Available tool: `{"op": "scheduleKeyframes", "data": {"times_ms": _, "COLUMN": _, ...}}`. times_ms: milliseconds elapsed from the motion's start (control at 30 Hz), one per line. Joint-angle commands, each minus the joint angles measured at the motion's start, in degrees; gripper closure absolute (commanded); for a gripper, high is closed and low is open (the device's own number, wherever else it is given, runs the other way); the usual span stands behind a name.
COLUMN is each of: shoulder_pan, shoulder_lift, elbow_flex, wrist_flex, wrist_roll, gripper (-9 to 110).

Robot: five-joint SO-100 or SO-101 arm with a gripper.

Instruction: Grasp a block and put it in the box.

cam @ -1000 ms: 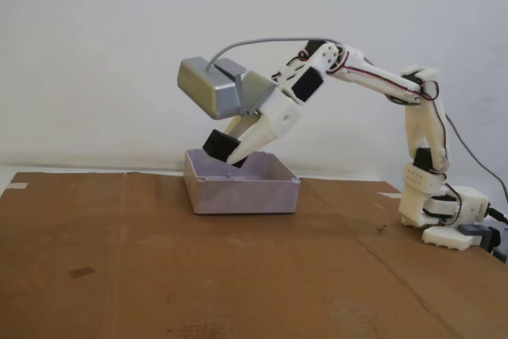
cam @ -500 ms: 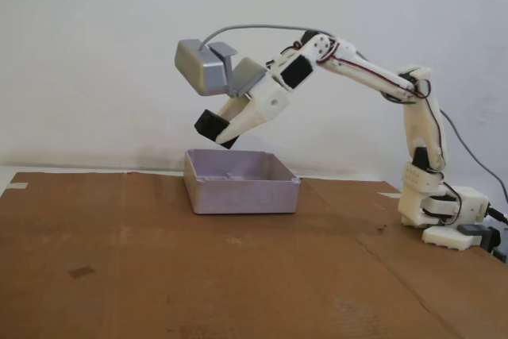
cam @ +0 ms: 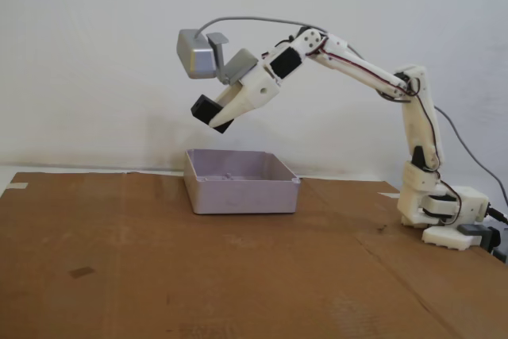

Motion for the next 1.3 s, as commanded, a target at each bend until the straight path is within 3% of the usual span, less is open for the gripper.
{"op": "scheduleKeyframes", "data": {"times_ms": 0, "shoulder_pan": 2.55, "shoulder_lift": 12.39, "elbow_flex": -7.65, "wrist_flex": -1.14, "wrist_roll": -0.18, "gripper": 102}}
{"op": "scheduleKeyframes", "data": {"times_ms": 733, "shoulder_pan": 16.52, "shoulder_lift": 11.25, "elbow_flex": -4.22, "wrist_flex": -0.88, "wrist_roll": -0.18, "gripper": 102}}
{"op": "scheduleKeyframes", "data": {"times_ms": 1267, "shoulder_pan": 18.37, "shoulder_lift": 11.87, "elbow_flex": 6.24, "wrist_flex": -0.88, "wrist_roll": 0.53, "gripper": 102}}
